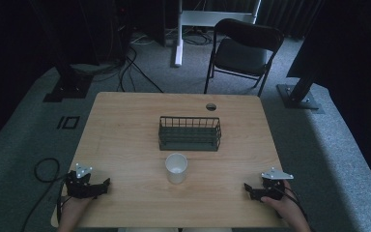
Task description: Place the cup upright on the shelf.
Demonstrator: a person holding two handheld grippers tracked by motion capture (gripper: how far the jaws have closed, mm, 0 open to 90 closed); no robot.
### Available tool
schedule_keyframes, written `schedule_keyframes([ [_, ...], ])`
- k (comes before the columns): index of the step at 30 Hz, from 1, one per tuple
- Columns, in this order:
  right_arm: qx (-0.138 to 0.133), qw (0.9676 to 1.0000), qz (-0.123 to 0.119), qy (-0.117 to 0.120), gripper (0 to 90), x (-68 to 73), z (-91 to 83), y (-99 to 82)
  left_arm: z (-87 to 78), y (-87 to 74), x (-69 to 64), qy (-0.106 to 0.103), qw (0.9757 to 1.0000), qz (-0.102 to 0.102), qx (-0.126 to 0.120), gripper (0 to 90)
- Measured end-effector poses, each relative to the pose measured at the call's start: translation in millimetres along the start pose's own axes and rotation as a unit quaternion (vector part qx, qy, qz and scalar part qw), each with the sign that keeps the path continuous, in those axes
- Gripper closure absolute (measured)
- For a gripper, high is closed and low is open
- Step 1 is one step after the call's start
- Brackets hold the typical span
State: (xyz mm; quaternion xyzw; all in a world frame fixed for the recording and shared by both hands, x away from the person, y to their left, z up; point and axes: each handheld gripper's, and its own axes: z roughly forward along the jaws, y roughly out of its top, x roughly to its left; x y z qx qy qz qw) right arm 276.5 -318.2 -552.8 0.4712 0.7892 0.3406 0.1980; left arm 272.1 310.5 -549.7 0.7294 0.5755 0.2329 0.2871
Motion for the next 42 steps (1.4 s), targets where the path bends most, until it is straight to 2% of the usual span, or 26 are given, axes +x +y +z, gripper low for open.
schedule_keyframes([
  [19, 0.004, 1.0000, 0.006, -0.003, 13.4, -1.7, -1.6, 1.5, 0.0, 0.0, 0.0, 0.000, 1.0000, 0.000, 0.000, 0.9],
  [27, -0.007, 1.0000, -0.001, 0.000, 13.1, 1.2, -3.3, 7.8, 0.0, 0.0, 0.0, 0.000, 1.0000, 0.000, 0.000, 0.9],
  [34, -0.014, 0.9996, -0.020, 0.010, 12.9, 8.1, -4.5, 18.2, 0.0, 0.0, 0.0, 0.000, 1.0000, 0.000, 0.000, 0.9],
  [37, -0.015, 0.9995, -0.027, 0.007, 12.9, 9.6, -5.0, 21.0, 0.0, 0.0, 0.0, 0.000, 1.0000, 0.000, 0.000, 0.9],
  [41, -0.020, 0.9990, -0.035, 0.017, 13.0, 13.9, -5.7, 27.3, 0.0, 0.0, 0.0, 0.000, 1.0000, 0.000, 0.000, 0.9],
  [42, -0.026, 0.9988, -0.033, 0.026, 13.0, 16.5, -5.7, 30.5, 0.0, 0.0, 0.0, 0.000, 1.0000, 0.000, 0.000, 0.9],
])
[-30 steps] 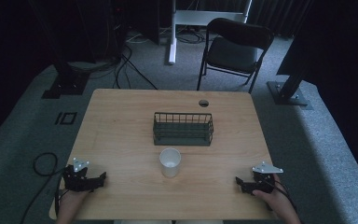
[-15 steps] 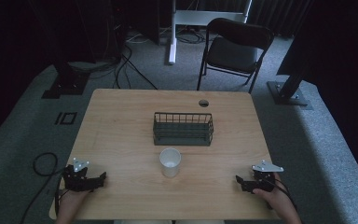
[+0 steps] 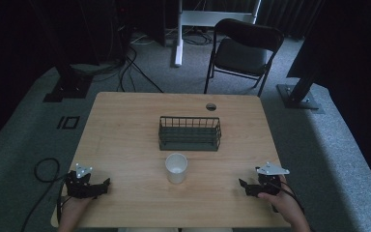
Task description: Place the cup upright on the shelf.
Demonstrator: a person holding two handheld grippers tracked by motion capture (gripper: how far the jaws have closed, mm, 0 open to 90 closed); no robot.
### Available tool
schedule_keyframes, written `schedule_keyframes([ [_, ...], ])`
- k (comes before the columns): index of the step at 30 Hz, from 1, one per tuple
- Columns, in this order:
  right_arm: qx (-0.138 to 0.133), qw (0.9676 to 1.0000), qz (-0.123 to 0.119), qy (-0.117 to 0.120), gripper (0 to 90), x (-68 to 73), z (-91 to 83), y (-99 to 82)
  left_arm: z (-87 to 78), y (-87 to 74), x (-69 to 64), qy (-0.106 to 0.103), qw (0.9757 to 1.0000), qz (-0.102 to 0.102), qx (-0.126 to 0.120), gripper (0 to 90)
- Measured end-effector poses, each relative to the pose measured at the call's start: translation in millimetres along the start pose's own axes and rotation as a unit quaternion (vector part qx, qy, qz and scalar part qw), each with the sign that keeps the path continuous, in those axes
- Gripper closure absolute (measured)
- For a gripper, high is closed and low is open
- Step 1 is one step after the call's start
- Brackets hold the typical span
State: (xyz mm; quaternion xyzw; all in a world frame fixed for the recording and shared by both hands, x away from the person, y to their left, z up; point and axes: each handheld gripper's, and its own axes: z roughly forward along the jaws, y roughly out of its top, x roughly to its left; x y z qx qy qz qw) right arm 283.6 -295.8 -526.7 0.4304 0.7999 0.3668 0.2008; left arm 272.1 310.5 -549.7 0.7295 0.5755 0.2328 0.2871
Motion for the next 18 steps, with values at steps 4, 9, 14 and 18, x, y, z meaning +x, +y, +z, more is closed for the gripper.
schedule_keyframes([
  [4, -0.005, 0.9999, -0.008, 0.006, 12.9, 4.9, 0.9, 5.2, 0.0, 0.0, 0.0, 0.000, 1.0000, 0.000, 0.000, 0.9],
  [9, -0.023, 0.9993, -0.021, 0.018, 13.1, 14.9, 4.5, 16.4, 0.1, 0.1, 0.2, -0.001, 1.0000, 0.001, 0.000, 0.9],
  [14, -0.031, 0.9986, -0.031, 0.029, 13.1, 22.1, 6.9, 23.6, 0.1, 0.1, 0.2, -0.001, 1.0000, 0.001, 0.000, 0.9],
  [18, -0.036, 0.9978, -0.036, 0.042, 13.1, 28.7, 9.6, 28.3, 0.1, 0.1, 0.2, -0.001, 1.0000, 0.001, 0.000, 0.9],
])
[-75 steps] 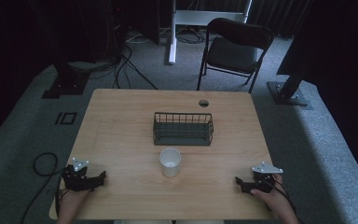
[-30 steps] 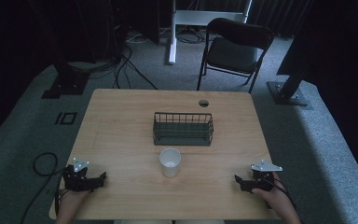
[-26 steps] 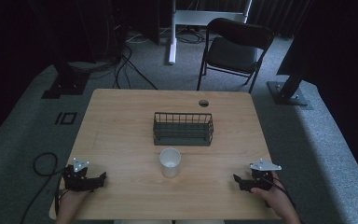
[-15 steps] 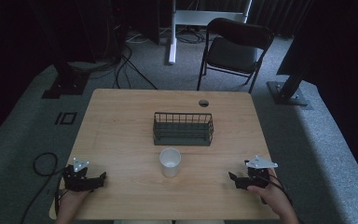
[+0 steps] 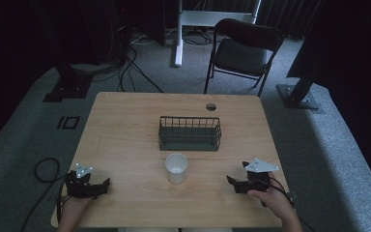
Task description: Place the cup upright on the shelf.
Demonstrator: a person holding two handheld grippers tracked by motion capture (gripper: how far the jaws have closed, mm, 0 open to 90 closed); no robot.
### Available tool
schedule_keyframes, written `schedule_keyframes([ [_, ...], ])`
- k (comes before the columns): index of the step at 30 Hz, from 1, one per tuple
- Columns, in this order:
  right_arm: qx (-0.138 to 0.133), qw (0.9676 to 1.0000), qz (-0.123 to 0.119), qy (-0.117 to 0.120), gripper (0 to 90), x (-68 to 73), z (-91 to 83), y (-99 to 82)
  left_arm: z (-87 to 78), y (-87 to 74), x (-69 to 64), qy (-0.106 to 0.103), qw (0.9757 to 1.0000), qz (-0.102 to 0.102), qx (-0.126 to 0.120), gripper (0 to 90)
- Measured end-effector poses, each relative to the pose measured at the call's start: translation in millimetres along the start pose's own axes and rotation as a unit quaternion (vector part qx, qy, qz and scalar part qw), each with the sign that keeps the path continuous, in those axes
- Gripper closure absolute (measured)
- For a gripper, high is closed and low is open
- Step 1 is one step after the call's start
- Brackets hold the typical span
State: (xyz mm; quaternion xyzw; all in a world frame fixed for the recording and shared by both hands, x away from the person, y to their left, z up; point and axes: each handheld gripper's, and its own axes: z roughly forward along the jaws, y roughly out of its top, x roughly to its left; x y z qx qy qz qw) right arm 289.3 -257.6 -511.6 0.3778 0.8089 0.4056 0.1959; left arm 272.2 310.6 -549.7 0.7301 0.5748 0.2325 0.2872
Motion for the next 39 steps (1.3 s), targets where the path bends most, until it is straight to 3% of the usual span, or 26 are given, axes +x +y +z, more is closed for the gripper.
schedule_keyframes([
  [21, -0.021, 0.9976, -0.035, 0.056, 13.1, 36.8, 27.5, 20.9, 0.0, 0.0, 0.0, 0.000, 1.0000, 0.000, 0.000, 0.9],
  [39, -0.040, 0.9923, -0.056, 0.103, 13.1, 72.9, 50.3, 42.0, 0.0, 0.0, 0.0, 0.000, 1.0000, 0.000, 0.000, 0.9],
])
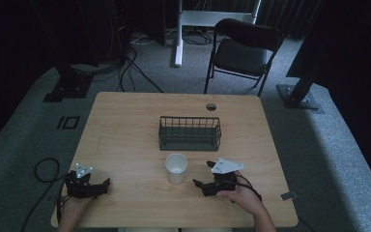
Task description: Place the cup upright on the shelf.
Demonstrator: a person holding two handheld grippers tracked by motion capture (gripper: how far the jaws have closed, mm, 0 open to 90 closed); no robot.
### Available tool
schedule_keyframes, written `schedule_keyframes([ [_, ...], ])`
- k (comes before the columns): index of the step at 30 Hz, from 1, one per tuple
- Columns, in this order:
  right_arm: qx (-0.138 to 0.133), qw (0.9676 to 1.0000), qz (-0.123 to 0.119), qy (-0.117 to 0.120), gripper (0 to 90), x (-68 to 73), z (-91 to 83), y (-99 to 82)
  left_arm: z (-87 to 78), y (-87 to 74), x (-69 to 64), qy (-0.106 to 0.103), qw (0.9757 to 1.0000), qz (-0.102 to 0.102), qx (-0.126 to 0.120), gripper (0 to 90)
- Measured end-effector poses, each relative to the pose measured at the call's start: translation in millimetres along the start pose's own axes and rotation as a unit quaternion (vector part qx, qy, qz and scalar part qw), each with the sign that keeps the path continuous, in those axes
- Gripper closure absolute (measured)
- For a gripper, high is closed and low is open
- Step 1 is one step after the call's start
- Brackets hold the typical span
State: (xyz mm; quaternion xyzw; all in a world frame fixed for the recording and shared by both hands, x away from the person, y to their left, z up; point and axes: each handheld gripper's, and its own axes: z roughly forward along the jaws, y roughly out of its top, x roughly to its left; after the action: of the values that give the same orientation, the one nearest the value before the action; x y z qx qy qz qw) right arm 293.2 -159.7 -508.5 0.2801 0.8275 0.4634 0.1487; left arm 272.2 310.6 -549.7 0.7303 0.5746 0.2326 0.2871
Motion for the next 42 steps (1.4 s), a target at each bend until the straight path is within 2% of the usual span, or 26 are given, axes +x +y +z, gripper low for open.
schedule_keyframes([
  [11, -0.019, 0.9995, -0.013, 0.020, 13.2, 15.1, 17.8, 16.2, 0.0, 0.0, 0.0, 0.000, 1.0000, 0.000, 0.000, 0.9],
  [26, -0.027, 0.9991, -0.026, 0.022, 13.2, 23.4, 40.6, 28.7, 0.0, 0.0, 0.0, 0.000, 1.0000, 0.000, 0.000, 0.9],
  [42, -0.039, 0.9989, -0.019, 0.019, 13.4, 27.6, 55.4, 37.4, 0.0, 0.0, 0.0, 0.000, 1.0000, 0.000, 0.000, 0.9],
])
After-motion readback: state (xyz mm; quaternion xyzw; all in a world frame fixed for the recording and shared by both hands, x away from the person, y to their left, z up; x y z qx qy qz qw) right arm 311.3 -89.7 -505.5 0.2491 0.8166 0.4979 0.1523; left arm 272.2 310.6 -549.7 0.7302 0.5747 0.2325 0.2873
